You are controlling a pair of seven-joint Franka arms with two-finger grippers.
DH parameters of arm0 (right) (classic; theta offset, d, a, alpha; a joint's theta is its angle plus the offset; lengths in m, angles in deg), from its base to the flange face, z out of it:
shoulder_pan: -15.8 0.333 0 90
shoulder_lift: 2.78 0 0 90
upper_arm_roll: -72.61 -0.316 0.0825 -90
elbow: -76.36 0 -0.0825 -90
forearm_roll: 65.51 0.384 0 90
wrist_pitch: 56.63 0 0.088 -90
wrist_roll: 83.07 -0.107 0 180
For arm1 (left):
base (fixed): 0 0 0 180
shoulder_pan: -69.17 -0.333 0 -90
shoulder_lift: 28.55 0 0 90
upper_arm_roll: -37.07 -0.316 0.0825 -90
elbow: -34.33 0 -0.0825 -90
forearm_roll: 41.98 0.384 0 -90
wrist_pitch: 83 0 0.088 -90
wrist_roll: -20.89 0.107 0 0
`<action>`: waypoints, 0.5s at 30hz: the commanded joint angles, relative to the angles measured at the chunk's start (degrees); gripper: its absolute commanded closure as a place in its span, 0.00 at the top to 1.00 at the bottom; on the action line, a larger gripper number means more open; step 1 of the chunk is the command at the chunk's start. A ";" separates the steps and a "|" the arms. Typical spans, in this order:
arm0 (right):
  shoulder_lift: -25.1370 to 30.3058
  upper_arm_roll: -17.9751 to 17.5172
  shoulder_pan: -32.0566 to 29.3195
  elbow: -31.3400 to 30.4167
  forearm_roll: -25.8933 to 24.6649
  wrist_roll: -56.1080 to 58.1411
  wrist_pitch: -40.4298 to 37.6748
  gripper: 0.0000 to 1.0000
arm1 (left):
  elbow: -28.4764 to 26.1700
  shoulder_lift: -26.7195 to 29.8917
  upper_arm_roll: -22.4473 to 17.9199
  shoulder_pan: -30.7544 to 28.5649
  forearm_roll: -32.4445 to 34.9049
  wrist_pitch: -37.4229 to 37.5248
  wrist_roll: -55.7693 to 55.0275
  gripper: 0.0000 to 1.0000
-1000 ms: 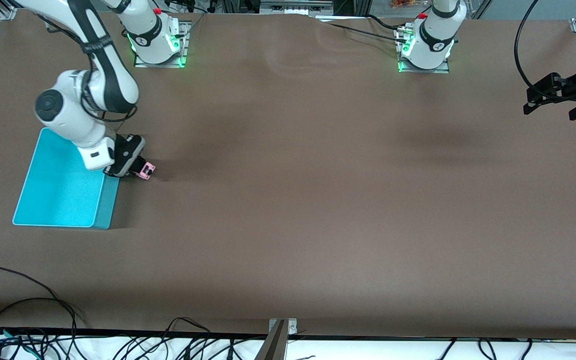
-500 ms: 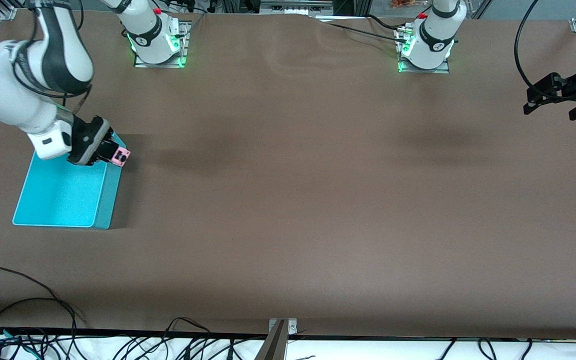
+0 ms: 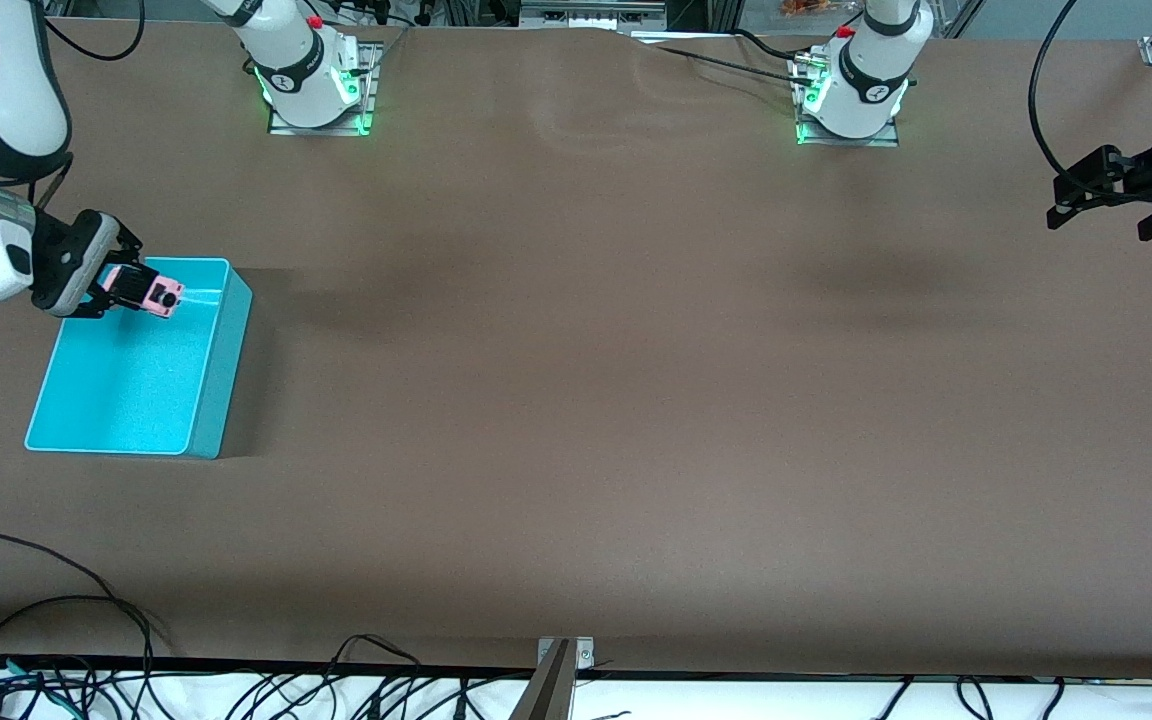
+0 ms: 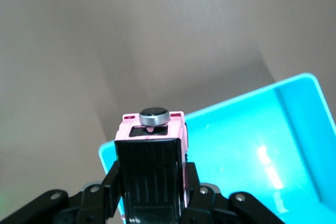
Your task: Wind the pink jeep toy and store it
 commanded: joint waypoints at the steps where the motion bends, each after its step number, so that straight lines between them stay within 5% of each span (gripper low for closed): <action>1: -3.15 1.87 0.06 -2.41 -1.18 6.83 6.61 0.29 | 0.27 0.23 0.29 -0.14 1.05 -0.17 -0.03 1.00; 15: -8.78 2.23 0.06 -8.39 -1.10 13.96 20.77 0.29 | 0.27 0.06 0.37 -0.05 1.05 -0.26 0.06 1.00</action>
